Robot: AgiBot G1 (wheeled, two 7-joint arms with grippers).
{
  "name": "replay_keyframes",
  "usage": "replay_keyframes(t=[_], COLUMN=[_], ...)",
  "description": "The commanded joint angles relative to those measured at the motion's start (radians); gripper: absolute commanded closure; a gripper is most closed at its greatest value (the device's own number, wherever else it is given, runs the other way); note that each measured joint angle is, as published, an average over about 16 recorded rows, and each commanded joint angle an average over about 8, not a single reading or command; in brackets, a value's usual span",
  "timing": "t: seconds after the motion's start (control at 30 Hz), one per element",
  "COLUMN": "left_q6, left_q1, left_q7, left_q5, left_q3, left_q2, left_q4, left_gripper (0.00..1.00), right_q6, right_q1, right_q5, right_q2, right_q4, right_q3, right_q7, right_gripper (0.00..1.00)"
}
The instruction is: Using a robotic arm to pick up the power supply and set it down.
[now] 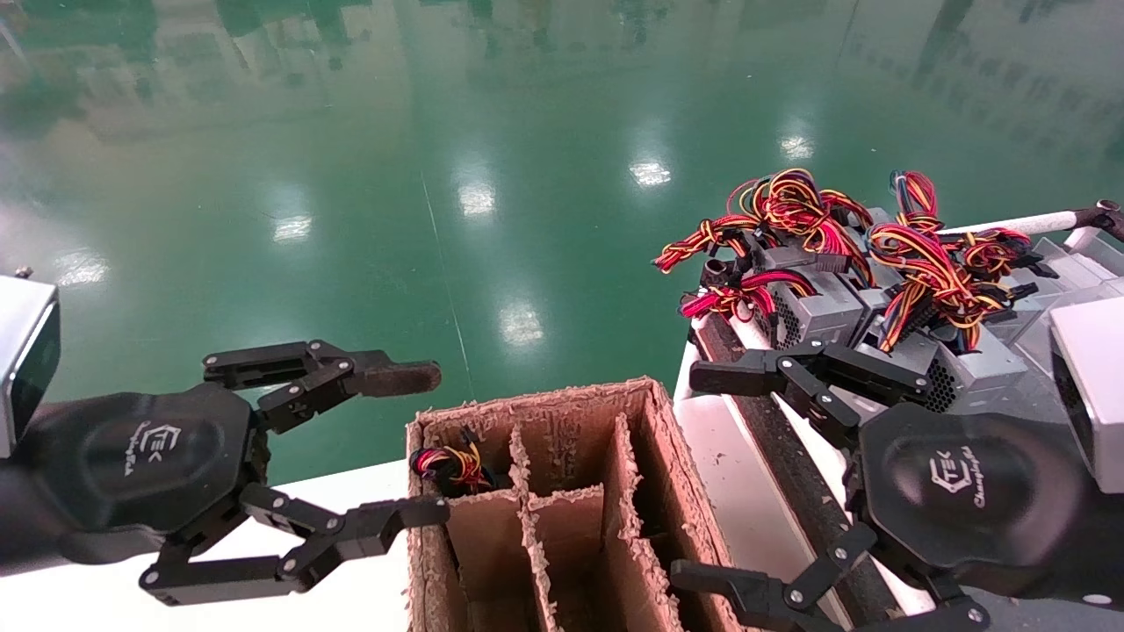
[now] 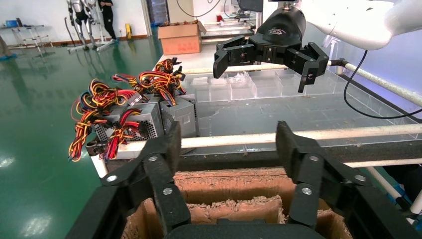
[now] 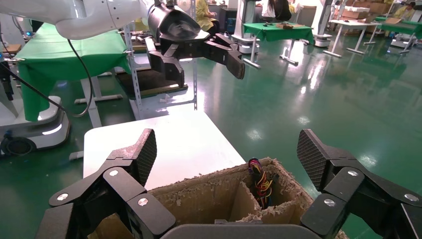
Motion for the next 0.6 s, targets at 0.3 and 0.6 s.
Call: replay_keyframes(t=[0.3, 0.6], left_q6=[0.0, 0.0], left_q1=[0.0, 0.0], left_q7=[0.0, 0.0], left_q5=[0.0, 0.0], left_q3=[0.0, 0.0], left_q2=[0.0, 0.0], left_q4=[0.0, 0.0], left_gripper=[1.0, 1.0], right_q6=[0.0, 0.0], right_q1=[0.0, 0.0], right_q5=[0.0, 0.0], right_q2=[0.0, 0.0], right_q4=[0.0, 0.0], right_q3=[0.0, 0.0], right_q7=[0.0, 0.0], right_gripper=[0.0, 0.0])
